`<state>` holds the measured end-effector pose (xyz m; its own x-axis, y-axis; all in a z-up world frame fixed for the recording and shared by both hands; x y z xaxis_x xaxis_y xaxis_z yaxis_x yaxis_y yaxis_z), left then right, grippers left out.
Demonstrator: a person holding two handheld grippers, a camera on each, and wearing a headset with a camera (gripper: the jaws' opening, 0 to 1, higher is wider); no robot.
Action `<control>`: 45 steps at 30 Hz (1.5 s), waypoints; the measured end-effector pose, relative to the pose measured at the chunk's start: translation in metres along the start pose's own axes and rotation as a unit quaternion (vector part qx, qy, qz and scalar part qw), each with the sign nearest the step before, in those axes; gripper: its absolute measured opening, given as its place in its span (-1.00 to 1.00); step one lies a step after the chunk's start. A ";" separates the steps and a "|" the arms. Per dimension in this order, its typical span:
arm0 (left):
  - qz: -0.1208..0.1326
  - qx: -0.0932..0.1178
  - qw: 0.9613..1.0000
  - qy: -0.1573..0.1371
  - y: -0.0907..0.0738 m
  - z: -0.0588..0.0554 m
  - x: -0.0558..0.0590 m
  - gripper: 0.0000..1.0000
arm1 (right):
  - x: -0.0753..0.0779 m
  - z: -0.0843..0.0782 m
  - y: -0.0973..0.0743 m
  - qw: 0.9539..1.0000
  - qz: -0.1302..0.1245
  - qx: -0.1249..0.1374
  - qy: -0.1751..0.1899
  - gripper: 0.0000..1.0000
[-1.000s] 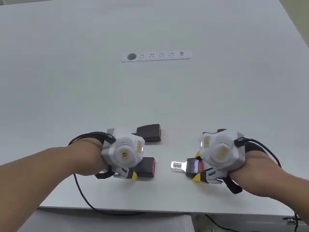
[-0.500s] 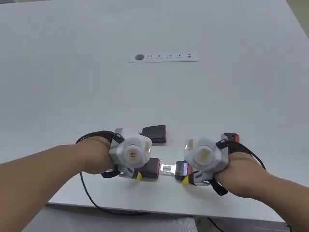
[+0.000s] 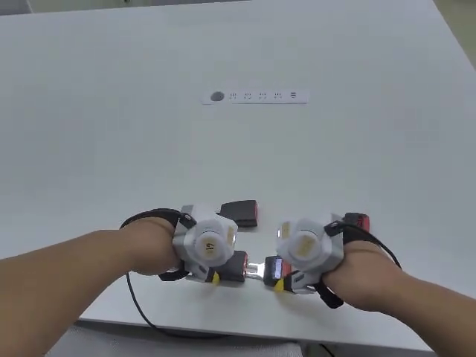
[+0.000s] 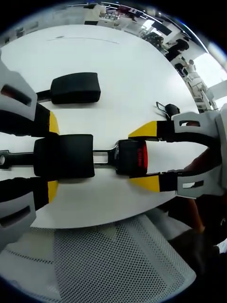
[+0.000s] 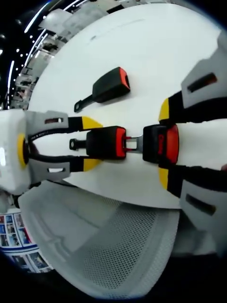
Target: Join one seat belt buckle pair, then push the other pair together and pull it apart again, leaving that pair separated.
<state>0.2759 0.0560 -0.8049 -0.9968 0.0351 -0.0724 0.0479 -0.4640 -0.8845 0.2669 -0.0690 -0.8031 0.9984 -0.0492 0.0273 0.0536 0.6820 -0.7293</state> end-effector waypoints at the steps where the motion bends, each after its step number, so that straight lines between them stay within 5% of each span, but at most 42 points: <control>1: 0.000 0.000 1.000 0.001 0.000 0.000 0.000 -0.34 | 0.000 0.000 0.000 1.000 -0.001 0.001 -0.001 -0.33; 13: 0.008 0.012 1.000 0.007 -0.001 -0.001 0.002 -0.34 | -0.003 0.001 0.008 1.000 -0.016 0.018 0.015 -0.35; 32: 0.014 0.030 0.999 0.001 -0.002 -0.004 0.003 -0.38 | 0.002 0.014 0.022 0.999 -0.005 0.042 0.021 -0.41; 34: 0.016 0.032 0.999 -0.010 -0.002 -0.004 0.002 -0.39 | 0.007 0.019 0.024 0.998 -0.021 0.062 0.018 -0.41; 35: 0.015 0.034 0.999 -0.006 -0.002 -0.005 0.002 -0.39 | 0.003 0.013 0.022 0.999 -0.010 0.042 0.025 -0.41; 45: 0.015 0.026 0.999 -0.011 -0.002 -0.004 0.002 -0.38 | 0.000 0.014 0.019 0.999 -0.017 0.043 0.018 -0.40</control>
<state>0.2745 0.0609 -0.8049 -0.9962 0.0017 -0.0871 0.0740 -0.5105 -0.8567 0.2677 -0.0458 -0.8072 0.9947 -0.0994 0.0254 0.0909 0.7392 -0.6673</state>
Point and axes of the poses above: the centre of the closed fingertips' face, and the gripper's own axes: y roughly forward along the fingers, x roughly to its right, z roughly out of its top, the point moved 5 cm from there along -y, roughly backward along the fingers, and after that the axes turned 11 degrees about x, right-handed, at the moved point
